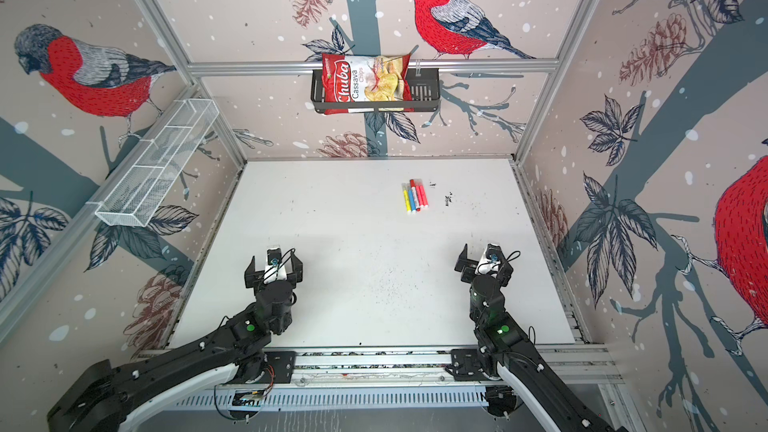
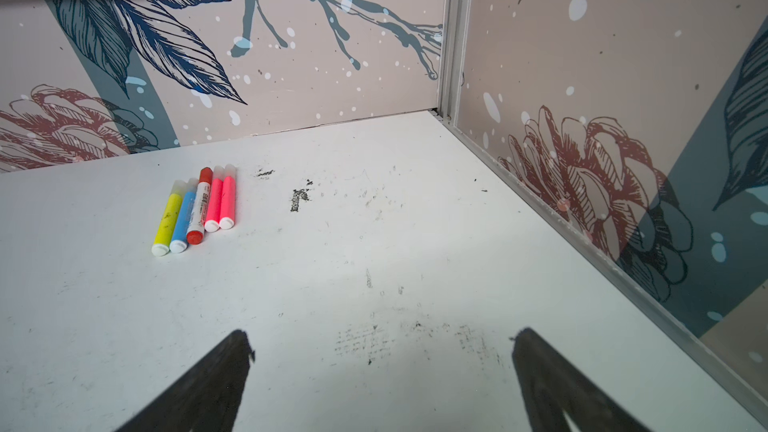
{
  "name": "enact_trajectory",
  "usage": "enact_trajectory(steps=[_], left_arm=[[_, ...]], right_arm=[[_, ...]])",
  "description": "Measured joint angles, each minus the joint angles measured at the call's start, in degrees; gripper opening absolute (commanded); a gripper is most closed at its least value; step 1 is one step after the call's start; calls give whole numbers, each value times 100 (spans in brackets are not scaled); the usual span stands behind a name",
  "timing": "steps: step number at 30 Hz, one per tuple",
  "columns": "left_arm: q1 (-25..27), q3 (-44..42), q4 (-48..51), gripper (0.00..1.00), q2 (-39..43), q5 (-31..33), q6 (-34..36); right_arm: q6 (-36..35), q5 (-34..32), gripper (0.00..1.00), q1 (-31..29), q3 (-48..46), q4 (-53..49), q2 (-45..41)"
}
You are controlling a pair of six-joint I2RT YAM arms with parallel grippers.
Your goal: Insert the pens into the pen caps
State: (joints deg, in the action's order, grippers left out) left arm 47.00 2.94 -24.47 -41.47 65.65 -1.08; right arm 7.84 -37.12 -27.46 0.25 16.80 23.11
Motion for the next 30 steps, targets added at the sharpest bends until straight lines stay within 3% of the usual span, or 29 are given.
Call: enact_trajectory(steps=[16,30], left_arm=[[-166,-35,-199,97,118,-131,-61],[-568,-144,-254,97,299,-103,-203]], right_arm=[[289,-575,99,166,-2,87,-125],[297,-452,100,780,-2,981,94]])
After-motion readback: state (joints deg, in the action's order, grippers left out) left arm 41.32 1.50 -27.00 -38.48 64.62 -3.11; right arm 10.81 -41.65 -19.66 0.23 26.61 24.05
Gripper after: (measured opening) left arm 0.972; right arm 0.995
